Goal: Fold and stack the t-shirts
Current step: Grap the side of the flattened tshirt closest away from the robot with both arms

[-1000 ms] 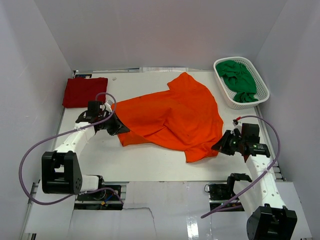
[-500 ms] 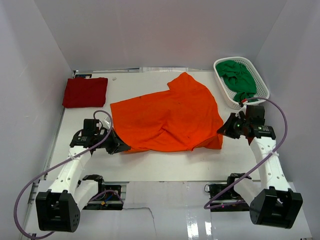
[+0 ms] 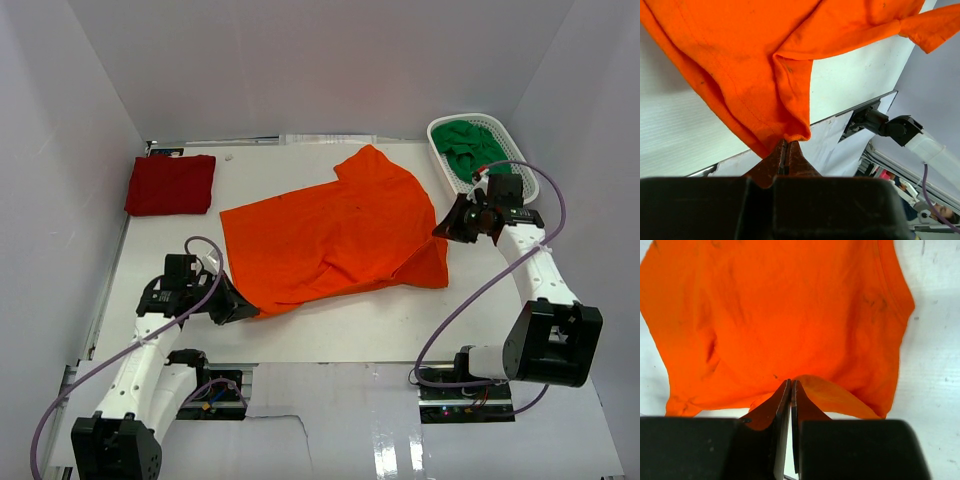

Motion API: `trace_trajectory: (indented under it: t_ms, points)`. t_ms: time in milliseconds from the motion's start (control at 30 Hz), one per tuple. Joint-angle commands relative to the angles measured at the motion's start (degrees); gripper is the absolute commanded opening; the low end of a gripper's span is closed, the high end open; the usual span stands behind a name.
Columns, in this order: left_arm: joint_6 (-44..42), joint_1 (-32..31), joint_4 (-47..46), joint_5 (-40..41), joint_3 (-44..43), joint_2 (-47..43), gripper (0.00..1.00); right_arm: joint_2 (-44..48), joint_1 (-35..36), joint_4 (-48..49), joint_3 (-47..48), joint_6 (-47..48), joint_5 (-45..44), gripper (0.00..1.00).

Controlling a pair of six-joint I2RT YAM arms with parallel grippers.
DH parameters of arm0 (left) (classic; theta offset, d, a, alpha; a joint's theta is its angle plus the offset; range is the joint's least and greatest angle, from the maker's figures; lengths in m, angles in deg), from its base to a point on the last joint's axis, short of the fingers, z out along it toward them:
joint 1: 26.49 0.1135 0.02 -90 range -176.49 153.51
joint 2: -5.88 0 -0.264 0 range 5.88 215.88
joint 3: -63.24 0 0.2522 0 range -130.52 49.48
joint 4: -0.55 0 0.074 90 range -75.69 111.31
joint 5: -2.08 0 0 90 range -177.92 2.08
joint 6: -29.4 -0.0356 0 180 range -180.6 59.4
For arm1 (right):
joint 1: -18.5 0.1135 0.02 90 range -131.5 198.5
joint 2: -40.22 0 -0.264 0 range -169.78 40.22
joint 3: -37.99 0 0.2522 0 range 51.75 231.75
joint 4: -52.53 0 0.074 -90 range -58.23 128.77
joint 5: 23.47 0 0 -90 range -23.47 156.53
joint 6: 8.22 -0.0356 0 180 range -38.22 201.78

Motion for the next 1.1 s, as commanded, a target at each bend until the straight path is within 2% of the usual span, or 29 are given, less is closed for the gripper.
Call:
trace_trajectory:
  t_ms: [0,200,400,500,533,567,767,833,1067]
  points:
    - [-1.23,0.13,1.37,1.51,-3.32,-2.16,0.00,-2.29,0.14,3.69,6.53,0.71,0.98,0.08]
    - [-2.20,0.13,1.82,2.66,-0.87,-4.98,0.00,-8.26,0.32,3.34,14.01,0.45,1.25,0.08]
    - [-3.61,0.13,1.99,2.48,-0.69,-5.86,0.00,-12.30,1.72,4.39,17.53,-0.34,1.07,0.08]
    - [-3.61,0.13,1.82,2.14,0.01,-5.86,0.11,-14.24,2.78,4.13,19.38,-0.34,0.81,0.08]
    - [-3.69,0.13,1.90,2.05,-0.07,-5.60,0.20,-14.68,3.04,4.04,19.91,-0.43,0.55,0.08]
    - [-4.22,0.13,2.17,1.44,-0.07,-4.73,0.22,-15.12,3.22,3.87,20.09,-0.43,0.46,0.08]
    - [-4.66,0.13,3.13,1.60,-1.12,-2.00,0.20,-15.04,3.83,4.39,20.26,-1.05,-0.95,0.08]
    - [-5.98,0.13,3.49,4.59,-2.70,0.72,0.19,-16.26,3.84,3.78,21.93,-0.96,-0.95,0.08]
    - [-7.83,0.13,4.02,5.12,-6.66,7.59,0.16,-18.81,3.83,3.07,25.71,-1.13,-1.65,0.08]
